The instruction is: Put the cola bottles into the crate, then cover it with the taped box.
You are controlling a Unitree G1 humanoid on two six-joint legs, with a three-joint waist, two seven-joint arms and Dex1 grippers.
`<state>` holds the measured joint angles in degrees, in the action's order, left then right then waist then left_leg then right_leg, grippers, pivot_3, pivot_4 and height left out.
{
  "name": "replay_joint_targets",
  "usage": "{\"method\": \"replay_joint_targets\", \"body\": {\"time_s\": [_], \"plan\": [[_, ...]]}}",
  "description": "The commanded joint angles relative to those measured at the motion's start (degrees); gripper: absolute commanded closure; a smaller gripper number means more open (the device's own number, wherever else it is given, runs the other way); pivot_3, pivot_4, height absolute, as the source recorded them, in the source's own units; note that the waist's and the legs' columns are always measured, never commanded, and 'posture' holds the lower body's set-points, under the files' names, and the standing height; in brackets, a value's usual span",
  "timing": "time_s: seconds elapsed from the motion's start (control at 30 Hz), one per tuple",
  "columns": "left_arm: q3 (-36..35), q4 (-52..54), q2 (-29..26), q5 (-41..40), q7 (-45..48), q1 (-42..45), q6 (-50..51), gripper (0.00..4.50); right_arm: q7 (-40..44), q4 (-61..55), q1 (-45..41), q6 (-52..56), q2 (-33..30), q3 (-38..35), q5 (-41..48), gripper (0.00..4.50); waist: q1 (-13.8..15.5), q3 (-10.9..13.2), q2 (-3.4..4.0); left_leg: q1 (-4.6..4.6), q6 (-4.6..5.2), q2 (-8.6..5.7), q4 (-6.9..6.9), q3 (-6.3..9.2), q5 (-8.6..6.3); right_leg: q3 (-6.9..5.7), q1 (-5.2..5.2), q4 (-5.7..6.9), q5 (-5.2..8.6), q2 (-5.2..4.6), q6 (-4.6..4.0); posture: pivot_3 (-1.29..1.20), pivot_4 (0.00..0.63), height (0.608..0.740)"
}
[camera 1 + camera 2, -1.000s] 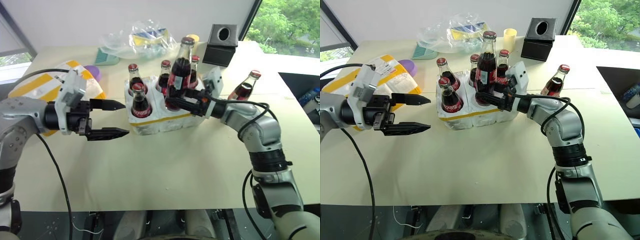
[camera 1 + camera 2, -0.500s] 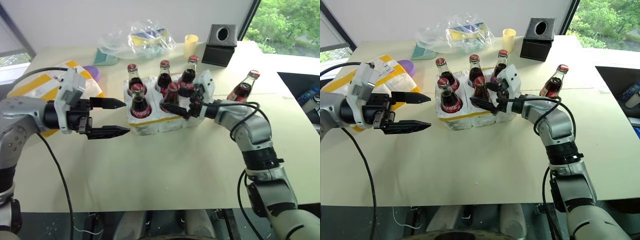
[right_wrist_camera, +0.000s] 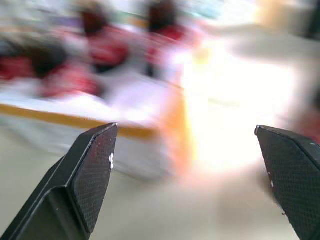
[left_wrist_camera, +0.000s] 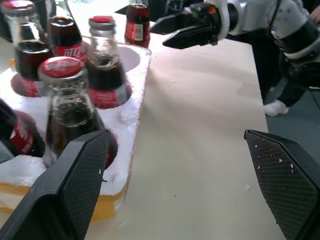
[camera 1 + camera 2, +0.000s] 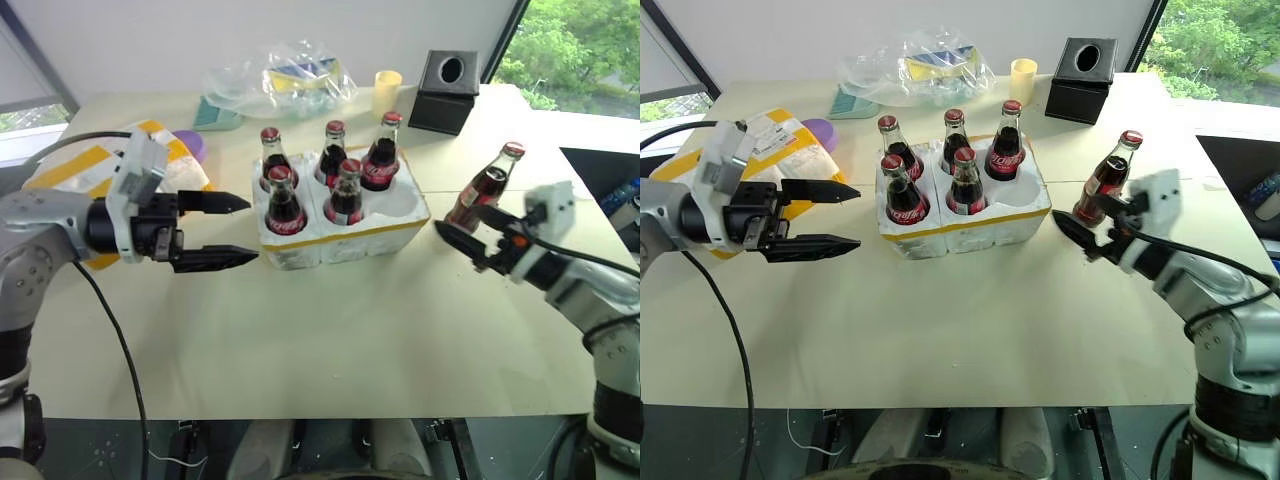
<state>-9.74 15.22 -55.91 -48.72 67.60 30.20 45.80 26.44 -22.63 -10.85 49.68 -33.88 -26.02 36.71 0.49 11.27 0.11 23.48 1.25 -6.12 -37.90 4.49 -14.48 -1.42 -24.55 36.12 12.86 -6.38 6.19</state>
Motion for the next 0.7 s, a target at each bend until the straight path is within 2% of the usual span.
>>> {"method": "replay_joint_targets", "body": {"time_s": [0.03, 0.13, 0.7], "plan": [[0.85, -0.36, 0.51, 0.62, 0.76, 2.18, -0.97, 0.00, -6.58, 1.18, -1.41, -2.15, 2.41, -4.02, -1.10, 0.01, 0.01, -0.01, 0.01, -0.01, 0.00, 0.01, 0.00, 0.00, 0.00, 0.01, 0.00, 0.01, 0.00, 0.00, 0.00, 0.00, 0.150, 0.740], [1.69, -0.74, 1.19, 0.93, 1.34, 3.13, -1.05, 0.00, -8.79, 4.25, -2.41, -5.53, 3.05, -3.19, -4.05, 0.01, 0.08, -0.01, 0.03, -0.01, 0.00, 0.01, 0.01, 0.00, 0.00, 0.00, 0.00, 0.01, 0.00, 0.01, 0.00, 0.00, 0.150, 0.740], [0.62, 0.96, 1.06, 0.19, 1.31, 3.38, -0.03, 0.00, -5.64, 28.52, -16.42, -19.23, 3.09, 6.00, -12.23, 0.01, -0.07, -0.01, 0.02, -0.01, 0.00, 0.00, 0.00, 0.00, 0.02, 0.01, 0.02, 0.00, 0.00, 0.15, 0.00, 0.00, 0.150, 0.740]]}}
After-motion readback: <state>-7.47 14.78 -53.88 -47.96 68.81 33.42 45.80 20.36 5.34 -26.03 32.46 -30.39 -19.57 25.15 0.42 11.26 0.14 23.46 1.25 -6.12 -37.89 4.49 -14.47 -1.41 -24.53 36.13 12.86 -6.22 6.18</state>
